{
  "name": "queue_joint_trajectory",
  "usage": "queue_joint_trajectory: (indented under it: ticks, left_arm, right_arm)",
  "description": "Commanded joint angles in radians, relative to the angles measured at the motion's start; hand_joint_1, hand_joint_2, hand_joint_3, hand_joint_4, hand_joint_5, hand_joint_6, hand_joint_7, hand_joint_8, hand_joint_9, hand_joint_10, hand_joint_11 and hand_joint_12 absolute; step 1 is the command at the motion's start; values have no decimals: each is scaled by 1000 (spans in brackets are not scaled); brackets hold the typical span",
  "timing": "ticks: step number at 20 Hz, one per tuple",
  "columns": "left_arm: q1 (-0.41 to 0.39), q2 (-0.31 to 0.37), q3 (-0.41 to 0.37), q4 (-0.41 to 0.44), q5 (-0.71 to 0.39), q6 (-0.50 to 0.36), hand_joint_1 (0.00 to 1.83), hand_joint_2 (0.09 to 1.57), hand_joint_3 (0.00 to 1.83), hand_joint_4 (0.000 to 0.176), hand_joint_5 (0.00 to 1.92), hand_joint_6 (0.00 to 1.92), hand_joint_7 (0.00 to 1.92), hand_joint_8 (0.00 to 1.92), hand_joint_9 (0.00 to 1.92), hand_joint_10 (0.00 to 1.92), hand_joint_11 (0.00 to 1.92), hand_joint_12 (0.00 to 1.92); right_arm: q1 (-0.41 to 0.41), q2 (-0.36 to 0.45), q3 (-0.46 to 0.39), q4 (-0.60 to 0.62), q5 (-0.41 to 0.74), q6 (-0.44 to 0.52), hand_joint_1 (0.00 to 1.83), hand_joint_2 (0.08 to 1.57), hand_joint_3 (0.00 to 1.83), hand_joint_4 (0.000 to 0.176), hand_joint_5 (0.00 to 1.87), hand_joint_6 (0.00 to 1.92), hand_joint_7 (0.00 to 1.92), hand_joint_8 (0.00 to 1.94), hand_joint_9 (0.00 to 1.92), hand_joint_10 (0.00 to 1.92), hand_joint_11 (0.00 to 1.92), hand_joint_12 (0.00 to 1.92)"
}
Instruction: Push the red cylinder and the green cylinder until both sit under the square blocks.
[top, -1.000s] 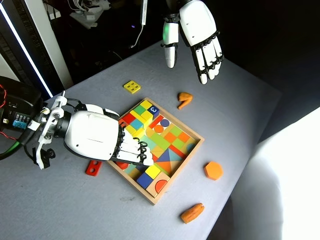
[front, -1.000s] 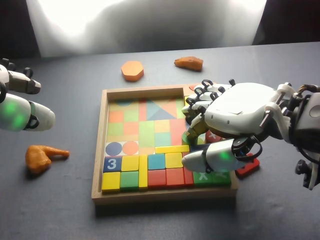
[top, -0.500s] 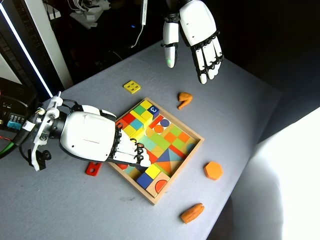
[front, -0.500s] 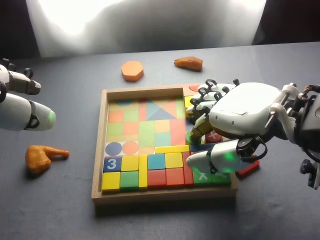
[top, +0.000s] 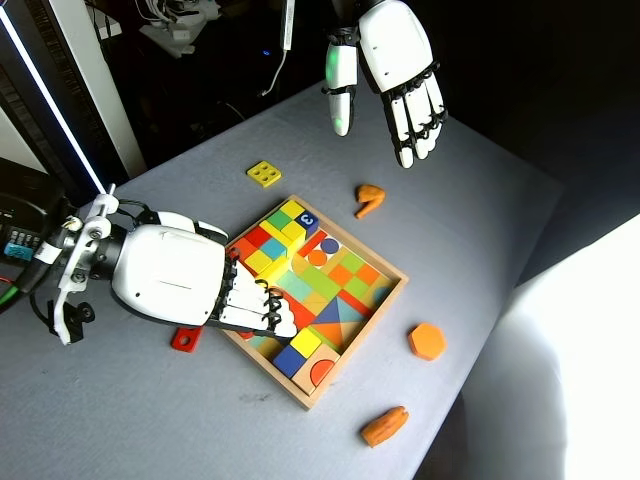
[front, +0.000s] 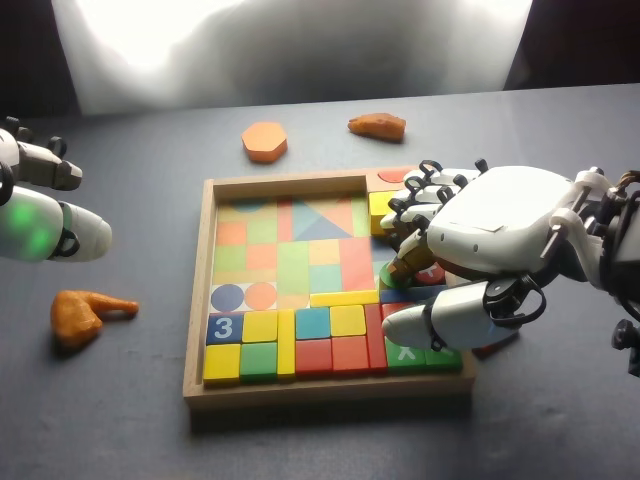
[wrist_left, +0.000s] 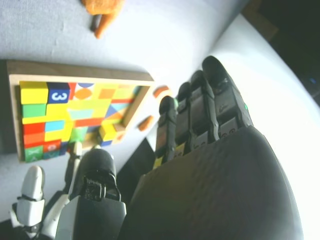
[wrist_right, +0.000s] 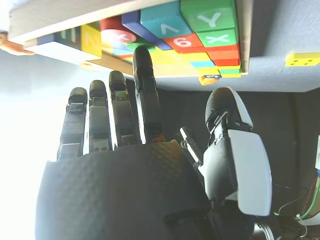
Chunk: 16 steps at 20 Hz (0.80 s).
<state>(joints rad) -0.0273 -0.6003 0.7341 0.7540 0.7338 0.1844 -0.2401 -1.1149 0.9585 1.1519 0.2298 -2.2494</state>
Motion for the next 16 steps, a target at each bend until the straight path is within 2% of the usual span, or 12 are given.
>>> queue_joint_trajectory:
  ticks: [1, 6, 7, 8, 9, 12, 13, 16]
  left_arm:
    - [-6, 11, 0, 54, -36, 0, 0, 1289, 0, 47, 142, 0, 116, 0, 119, 2, 0, 587]
    - [-6, 11, 0, 54, -36, 0, 0, 1294, 3, 46, 171, 7, 120, 5, 122, 2, 0, 591]
    - [-6, 11, 0, 54, -36, 0, 3, 1295, 2, 39, 167, 4, 133, 6, 132, 4, 0, 611]
    - [-6, 11, 0, 54, -36, 0, 13, 1294, 1, 39, 165, 2, 134, 4, 132, 3, 0, 603]
    - [-6, 11, 0, 54, -36, 0, 2, 1288, 0, 51, 154, 1, 129, 1, 134, 2, 0, 621]
    - [-6, 11, 0, 54, -36, 0, 1, 1291, 0, 45, 128, 0, 106, 0, 102, 0, 0, 537]
    - [-6, 11, 0, 54, -36, 0, 0, 1288, 0, 51, 120, 0, 98, 0, 98, 0, 0, 534]
    - [-6, 11, 0, 54, -36, 0, 0, 1282, 0, 48, 137, 4, 121, 4, 129, 5, 0, 607]
  right_arm:
    - [-5, 10, -4, -7, 14, -12, 0, 1191, 0, 0, 699, 45, 216, 3, 76, 4, 0, 0]
    - [17, 9, -5, -7, 16, 3, 0, 1194, 0, 0, 689, 38, 201, 0, 69, 2, 0, 0]
    - [23, 8, -5, -7, 16, 7, 0, 1193, 0, 0, 695, 41, 211, 4, 75, 5, 0, 0]
    - [29, 7, -5, -7, 16, 10, 0, 1195, 0, 0, 701, 43, 208, 3, 75, 4, 1, 0]
    - [34, 5, -5, -7, 16, 16, 0, 1196, 1, 0, 702, 43, 204, 1, 66, 1, 0, 0]
    - [40, 3, -4, -7, 16, 19, 0, 1200, 2, 0, 686, 34, 216, 4, 84, 8, 5, 4]
    - [41, 3, -4, -7, 16, 18, 0, 1196, 0, 0, 695, 37, 218, 5, 77, 5, 0, 0]
    - [46, 3, -4, -7, 18, 17, 0, 1199, 2, 0, 699, 38, 217, 3, 80, 6, 2, 1]
